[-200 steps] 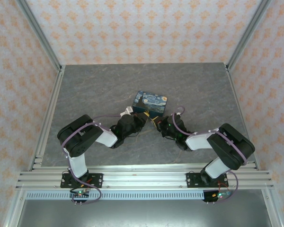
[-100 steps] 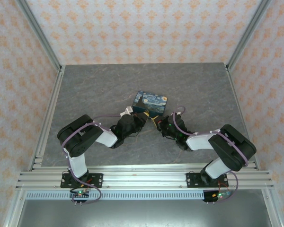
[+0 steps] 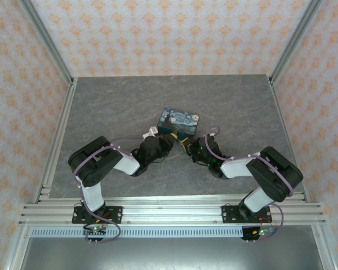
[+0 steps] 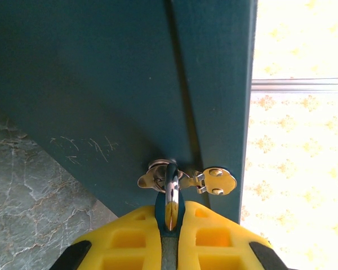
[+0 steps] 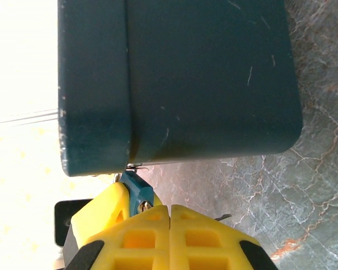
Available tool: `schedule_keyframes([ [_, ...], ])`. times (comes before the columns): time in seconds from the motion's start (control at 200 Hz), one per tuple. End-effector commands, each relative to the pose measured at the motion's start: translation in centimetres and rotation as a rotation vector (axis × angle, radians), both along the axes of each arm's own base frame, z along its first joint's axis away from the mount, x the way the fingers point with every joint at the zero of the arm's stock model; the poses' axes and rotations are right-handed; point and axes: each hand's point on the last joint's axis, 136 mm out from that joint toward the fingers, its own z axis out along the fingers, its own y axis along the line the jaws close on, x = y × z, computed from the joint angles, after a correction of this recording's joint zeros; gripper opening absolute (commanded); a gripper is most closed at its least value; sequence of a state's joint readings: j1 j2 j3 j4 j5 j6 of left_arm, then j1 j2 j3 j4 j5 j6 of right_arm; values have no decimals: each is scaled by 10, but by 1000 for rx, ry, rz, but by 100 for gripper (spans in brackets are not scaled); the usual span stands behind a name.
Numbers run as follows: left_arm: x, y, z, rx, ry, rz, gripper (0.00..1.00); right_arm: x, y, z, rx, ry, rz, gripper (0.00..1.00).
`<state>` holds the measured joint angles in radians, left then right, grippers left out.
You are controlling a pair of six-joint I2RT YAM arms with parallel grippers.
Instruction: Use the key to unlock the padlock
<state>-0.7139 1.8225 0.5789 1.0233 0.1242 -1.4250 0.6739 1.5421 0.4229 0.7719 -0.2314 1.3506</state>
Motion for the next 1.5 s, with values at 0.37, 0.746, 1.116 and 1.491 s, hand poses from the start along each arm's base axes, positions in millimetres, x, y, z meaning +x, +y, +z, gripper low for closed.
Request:
schedule_keyframes([
  [0.37, 1, -8, 8, -28, -30, -5, 0, 13, 6, 21, 37, -53, -27, 0],
  [0.746, 1, -11, 16, -66, -40, 9, 0, 15, 9, 20, 70, -46, -39, 0],
  [1.116, -2, -25, 29, -100, -60, 14, 0, 21, 6, 32, 167, -51, -98, 0],
  [1.491, -8, -34, 26, -107, -49, -7, 0, 26, 11, 28, 167, -47, -100, 0],
])
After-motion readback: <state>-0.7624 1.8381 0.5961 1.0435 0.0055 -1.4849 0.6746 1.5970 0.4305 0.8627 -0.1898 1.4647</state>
